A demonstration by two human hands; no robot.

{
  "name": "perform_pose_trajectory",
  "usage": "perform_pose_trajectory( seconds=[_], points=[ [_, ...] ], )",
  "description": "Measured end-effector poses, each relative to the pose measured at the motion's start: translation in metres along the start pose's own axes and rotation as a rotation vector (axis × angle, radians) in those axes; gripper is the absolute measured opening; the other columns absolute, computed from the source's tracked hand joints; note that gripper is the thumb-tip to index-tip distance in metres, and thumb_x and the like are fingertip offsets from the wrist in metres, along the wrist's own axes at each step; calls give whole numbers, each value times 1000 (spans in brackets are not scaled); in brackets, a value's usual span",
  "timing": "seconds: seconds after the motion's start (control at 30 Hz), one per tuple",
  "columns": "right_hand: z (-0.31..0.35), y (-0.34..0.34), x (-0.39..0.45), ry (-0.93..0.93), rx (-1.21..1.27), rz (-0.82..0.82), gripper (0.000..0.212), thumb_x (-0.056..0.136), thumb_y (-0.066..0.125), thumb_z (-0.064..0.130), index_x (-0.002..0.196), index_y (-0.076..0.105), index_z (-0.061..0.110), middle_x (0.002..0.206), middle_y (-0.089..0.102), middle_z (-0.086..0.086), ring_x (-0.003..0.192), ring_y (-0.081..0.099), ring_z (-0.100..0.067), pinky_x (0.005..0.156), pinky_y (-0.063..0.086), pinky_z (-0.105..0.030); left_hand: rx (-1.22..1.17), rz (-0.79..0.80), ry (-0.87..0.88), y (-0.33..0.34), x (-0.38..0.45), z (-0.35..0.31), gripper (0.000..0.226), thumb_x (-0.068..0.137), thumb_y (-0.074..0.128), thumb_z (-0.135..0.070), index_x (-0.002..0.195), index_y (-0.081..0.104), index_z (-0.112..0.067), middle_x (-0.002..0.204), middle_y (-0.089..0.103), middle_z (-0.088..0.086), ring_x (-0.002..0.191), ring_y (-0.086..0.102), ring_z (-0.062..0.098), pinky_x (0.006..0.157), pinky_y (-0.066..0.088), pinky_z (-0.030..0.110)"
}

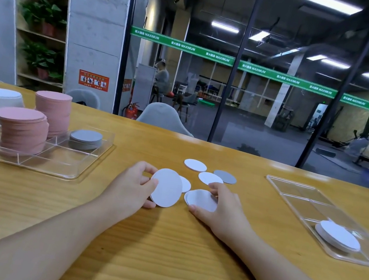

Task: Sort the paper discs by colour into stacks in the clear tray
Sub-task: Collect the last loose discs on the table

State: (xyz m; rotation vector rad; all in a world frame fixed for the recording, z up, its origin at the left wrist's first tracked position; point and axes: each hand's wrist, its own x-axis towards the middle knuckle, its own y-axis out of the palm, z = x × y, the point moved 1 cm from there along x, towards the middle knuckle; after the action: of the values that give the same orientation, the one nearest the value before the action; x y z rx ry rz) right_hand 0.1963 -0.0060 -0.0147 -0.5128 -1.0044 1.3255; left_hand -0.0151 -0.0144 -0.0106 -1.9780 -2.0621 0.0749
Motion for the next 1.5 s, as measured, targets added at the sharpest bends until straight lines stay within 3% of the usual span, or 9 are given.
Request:
perform_pose_trajectory(
  seconds=[0.37, 0.6, 0.7, 0.8, 0.93, 1.17, 1.33, 1.43, 1.5],
  points=[
    [14, 0, -8, -283, 98, -233, 61, 74, 76, 38, 124, 47, 21, 112, 43, 18, 107, 39, -1, 86, 33, -9, -57, 47, 34, 2, 1, 0, 22, 96, 46, -12, 103, 56, -29, 85, 69, 3, 71, 67, 18, 70, 58, 31],
    [28, 20, 7, -434, 16, -149, 70, 70, 68, 53, 125, 48, 17, 114, 42, 15, 106, 38, -4, 89, 30, -15, -64, 64, 90, 7, 2, -1, 16, 98, 44, -22, 105, 57, -28, 104, 62, 3, 90, 64, 18, 61, 56, 28],
    [33, 25, 14, -456, 47, -112, 75, 68, 61, 61, 126, 48, 15, 114, 41, 15, 106, 39, -5, 90, 36, -18, -40, 72, 103, 6, 1, 0, 19, 95, 52, -19, 112, 54, -28, 105, 62, 2, 79, 66, 15, 63, 58, 29],
    [35, 27, 19, -420, 97, -88, 64, 79, 67, 50, 129, 45, 17, 119, 42, 15, 113, 40, -6, 96, 41, -26, 34, 4, 148, 4, 3, 1, 27, 94, 52, -12, 101, 53, -38, 99, 62, -1, 65, 60, 10, 56, 55, 25],
    [23, 23, 25, -268, -59, -123, 61, 88, 57, 46, 138, 37, 17, 138, 41, 6, 129, 31, -11, 101, 28, -21, 103, -98, 162, -2, 4, 1, 31, 94, 46, -13, 111, 50, -38, 100, 57, -10, 70, 59, 14, 51, 50, 22],
    [15, 2, 16, 18, -284, 181, 57, 85, 51, 60, 128, 47, 22, 129, 47, 2, 125, 35, -18, 99, 36, -35, 107, -146, 117, -17, 2, -5, 50, 95, 36, -8, 119, 47, -51, 104, 43, -5, 62, 64, 23, 42, 40, 11],
    [18, -6, 12, 129, -143, 248, 88, 72, 68, 60, 144, 33, 21, 143, 34, -1, 134, 25, -19, 106, 30, -34, 158, -118, 85, -15, 0, -6, 50, 95, 32, -8, 112, 56, -49, 123, 42, -10, 57, 68, 21, 42, 38, 11],
    [20, -1, 10, 169, -82, 193, 79, 71, 72, 55, 136, 43, 21, 137, 34, -2, 129, 30, -19, 103, 33, -33, 177, -93, 74, -13, -1, -7, 46, 96, 33, -10, 110, 55, -48, 122, 43, -11, 57, 68, 19, 41, 37, 10],
    [19, 2, 11, 161, -5, 155, 57, 72, 75, 50, 117, 55, 22, 124, 47, -1, 114, 47, -16, 91, 44, -29, 188, -81, 62, -12, -1, -8, 44, 97, 33, -12, 112, 54, -48, 122, 44, -12, 56, 68, 17, 42, 38, 9]
  ],
)
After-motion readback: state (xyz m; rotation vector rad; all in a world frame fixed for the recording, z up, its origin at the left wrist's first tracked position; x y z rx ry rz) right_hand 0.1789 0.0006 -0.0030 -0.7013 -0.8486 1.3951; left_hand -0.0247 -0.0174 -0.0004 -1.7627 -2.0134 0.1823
